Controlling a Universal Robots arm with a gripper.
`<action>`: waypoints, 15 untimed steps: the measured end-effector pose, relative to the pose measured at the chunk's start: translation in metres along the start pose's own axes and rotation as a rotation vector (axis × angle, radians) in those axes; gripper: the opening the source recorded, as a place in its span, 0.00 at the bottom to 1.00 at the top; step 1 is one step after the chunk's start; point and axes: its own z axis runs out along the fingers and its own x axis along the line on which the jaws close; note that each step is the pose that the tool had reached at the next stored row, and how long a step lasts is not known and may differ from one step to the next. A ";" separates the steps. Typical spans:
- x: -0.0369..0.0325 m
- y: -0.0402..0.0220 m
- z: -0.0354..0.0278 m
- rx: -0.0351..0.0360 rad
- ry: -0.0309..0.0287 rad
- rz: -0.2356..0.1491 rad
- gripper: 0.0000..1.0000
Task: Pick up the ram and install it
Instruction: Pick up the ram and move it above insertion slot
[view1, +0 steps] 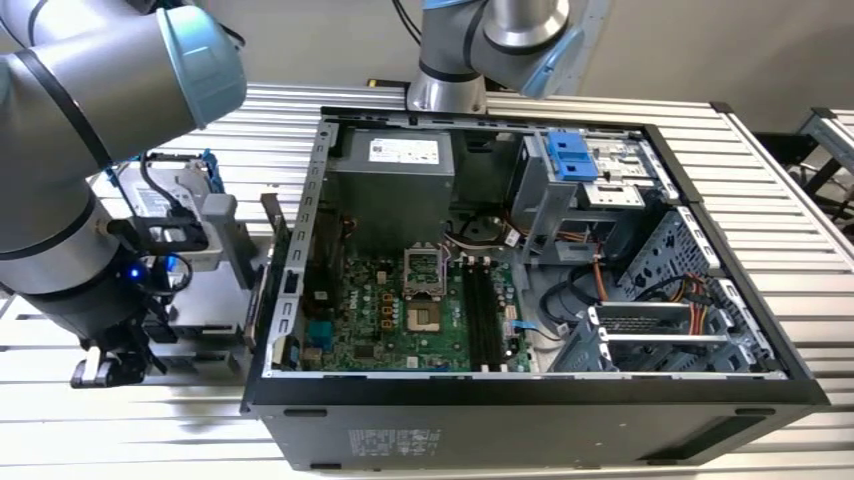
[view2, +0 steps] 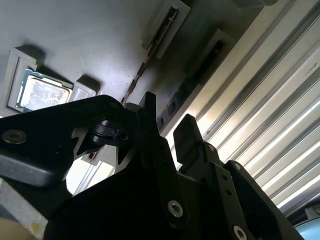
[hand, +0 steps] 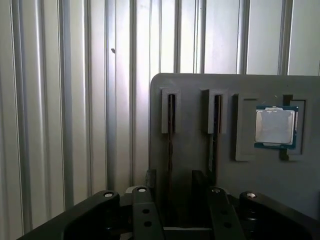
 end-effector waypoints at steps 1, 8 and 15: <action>0.0000 0.0000 0.0006 0.0000 0.0000 0.000 1.00; 0.0001 0.0000 0.0025 -0.0001 0.0001 0.000 1.00; 0.0001 0.0000 0.0025 0.0000 0.0000 0.000 0.00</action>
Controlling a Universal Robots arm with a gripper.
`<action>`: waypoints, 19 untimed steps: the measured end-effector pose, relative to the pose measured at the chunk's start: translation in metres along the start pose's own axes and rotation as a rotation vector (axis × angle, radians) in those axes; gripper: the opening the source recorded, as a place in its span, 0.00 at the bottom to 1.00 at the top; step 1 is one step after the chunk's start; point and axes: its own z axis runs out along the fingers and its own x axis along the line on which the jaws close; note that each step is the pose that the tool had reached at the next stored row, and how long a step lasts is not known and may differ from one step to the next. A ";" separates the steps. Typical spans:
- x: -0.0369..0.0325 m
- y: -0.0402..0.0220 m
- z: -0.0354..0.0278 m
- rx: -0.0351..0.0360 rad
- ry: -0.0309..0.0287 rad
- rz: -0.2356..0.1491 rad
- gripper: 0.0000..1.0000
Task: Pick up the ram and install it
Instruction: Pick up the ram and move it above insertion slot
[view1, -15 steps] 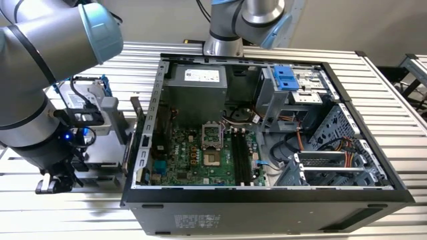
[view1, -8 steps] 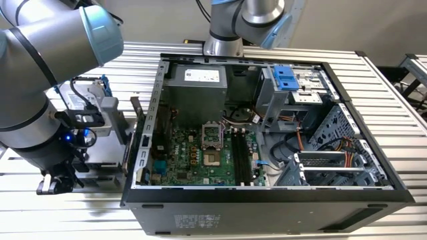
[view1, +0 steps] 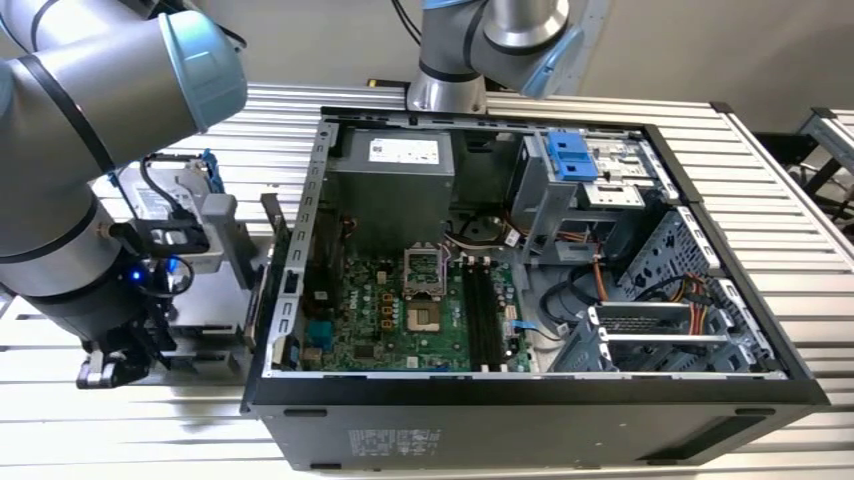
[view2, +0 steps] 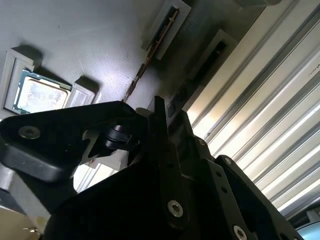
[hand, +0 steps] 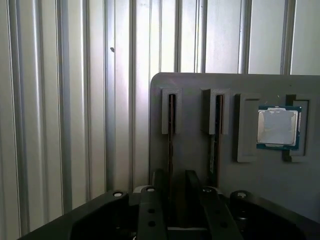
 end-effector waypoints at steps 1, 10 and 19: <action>0.0000 0.0000 0.0000 0.0000 0.0000 0.000 0.00; 0.0000 0.0000 0.0000 0.0001 0.0000 0.000 0.00; 0.0000 0.0000 0.0000 0.0001 0.0001 0.000 0.00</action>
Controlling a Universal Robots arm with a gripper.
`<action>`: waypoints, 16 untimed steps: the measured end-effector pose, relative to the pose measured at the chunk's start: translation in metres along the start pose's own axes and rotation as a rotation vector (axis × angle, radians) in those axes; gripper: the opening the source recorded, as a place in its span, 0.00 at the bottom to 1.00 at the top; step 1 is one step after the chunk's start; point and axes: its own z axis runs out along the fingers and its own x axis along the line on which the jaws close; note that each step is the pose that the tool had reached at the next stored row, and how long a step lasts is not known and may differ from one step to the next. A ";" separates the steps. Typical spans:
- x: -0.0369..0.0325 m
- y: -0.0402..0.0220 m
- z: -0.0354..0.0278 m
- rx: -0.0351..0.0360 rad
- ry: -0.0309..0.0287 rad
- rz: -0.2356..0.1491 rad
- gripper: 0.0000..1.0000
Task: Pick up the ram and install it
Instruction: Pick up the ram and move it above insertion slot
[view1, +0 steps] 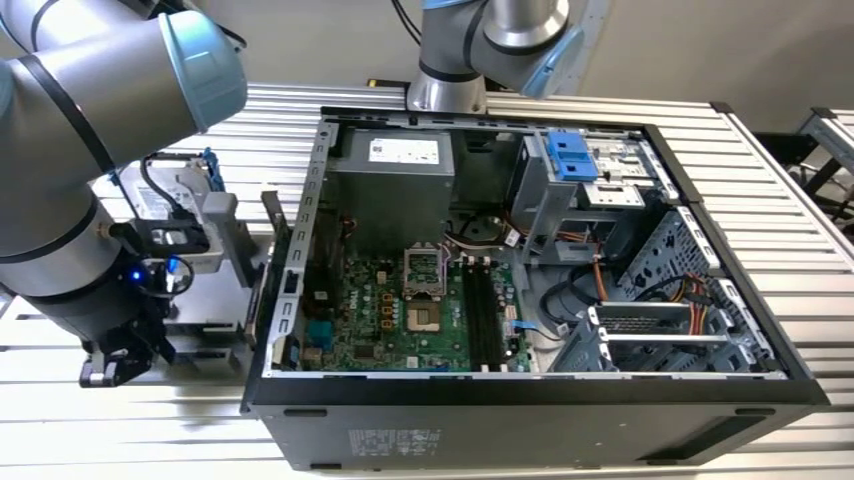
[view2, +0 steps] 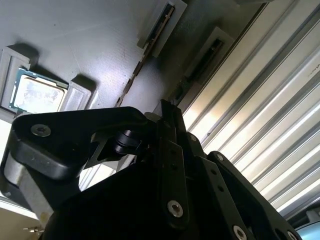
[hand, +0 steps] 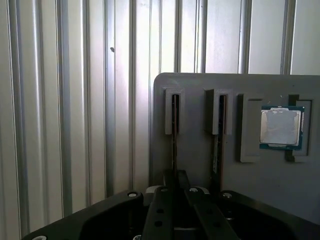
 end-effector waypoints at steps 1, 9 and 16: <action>0.0000 0.0000 0.0000 -0.0001 -0.0001 0.000 0.00; -0.0002 0.0001 -0.0080 -0.0001 0.0000 0.000 0.00; -0.0006 0.0001 -0.0196 0.0000 -0.0001 0.001 0.00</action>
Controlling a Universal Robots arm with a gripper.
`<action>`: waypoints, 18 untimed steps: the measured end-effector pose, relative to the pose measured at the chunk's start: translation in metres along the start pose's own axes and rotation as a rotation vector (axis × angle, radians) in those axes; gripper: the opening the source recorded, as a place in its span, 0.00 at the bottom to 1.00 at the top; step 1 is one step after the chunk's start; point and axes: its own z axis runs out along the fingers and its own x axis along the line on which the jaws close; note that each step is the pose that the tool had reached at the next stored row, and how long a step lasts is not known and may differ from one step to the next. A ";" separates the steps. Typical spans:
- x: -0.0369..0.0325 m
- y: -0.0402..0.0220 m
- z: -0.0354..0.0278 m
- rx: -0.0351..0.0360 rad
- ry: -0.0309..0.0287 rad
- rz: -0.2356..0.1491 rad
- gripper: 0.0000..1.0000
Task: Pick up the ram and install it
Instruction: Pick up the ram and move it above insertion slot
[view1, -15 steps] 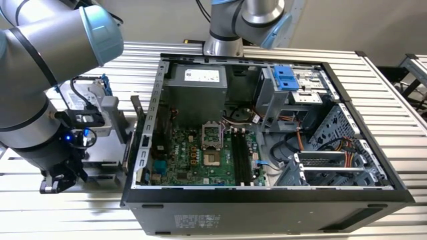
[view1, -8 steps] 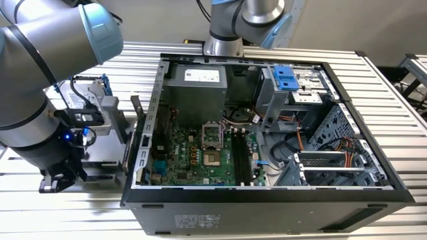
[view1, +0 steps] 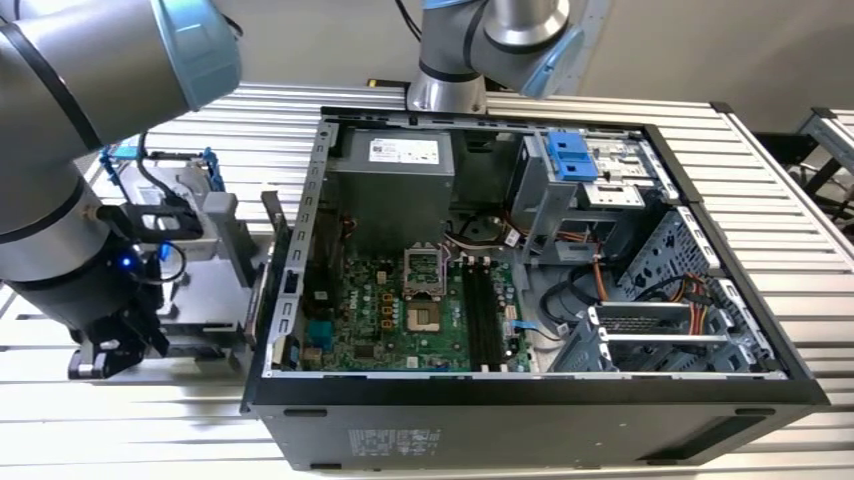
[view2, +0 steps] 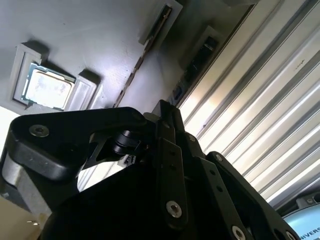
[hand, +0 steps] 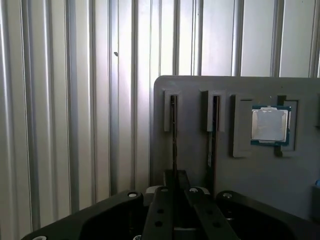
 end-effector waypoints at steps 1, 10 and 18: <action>-0.0001 0.0000 -0.0025 0.0000 0.0001 0.000 0.00; -0.0013 0.0002 -0.0426 0.0000 0.0000 0.001 0.00; -0.0024 0.0003 -0.0786 0.0001 -0.0001 0.001 0.00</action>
